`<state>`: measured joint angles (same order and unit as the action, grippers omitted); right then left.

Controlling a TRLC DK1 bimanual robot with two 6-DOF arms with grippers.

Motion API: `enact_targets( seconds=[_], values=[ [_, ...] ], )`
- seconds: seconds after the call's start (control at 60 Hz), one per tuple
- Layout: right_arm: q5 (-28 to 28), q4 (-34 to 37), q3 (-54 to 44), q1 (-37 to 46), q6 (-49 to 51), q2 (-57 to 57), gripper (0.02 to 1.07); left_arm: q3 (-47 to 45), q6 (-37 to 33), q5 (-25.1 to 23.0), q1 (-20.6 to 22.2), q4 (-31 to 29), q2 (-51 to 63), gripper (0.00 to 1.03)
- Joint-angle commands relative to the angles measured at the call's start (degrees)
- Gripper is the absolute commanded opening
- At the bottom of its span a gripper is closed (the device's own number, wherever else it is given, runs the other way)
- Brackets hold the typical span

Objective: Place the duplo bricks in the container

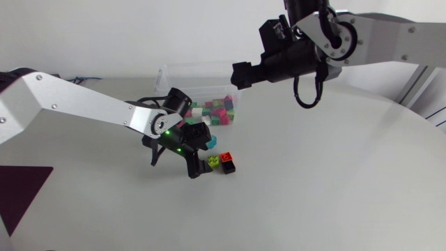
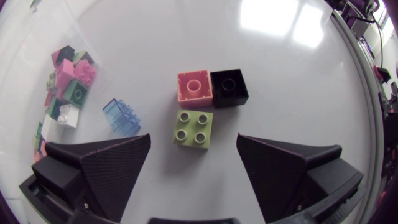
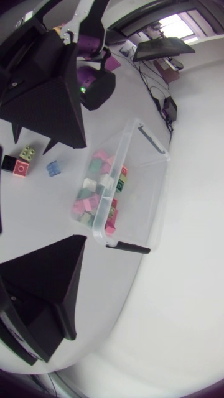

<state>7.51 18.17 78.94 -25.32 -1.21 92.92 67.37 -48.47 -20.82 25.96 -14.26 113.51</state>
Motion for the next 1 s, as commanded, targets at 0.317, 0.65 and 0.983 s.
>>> enact_targets(
  seconds=[0.317,0.65,0.983],
  values=[
    [2.9,0.5,-9.8,0.0,0.5,-5.8,1.02,5.7,-2.6,-1.2,0.3,-2.3,5.9,0.85],
    [3.0,6.6,-13.6,-4.8,-0.1,-5.2,1.02,6.2,-2.5,-1.9,0.5,-3.0,6.8,0.44],
    [-0.7,13.1,-10.7,-6.9,-0.1,4.6,1.02,5.0,-2.6,-3.9,0.9,-5.5,5.4,0.20]
  ],
)
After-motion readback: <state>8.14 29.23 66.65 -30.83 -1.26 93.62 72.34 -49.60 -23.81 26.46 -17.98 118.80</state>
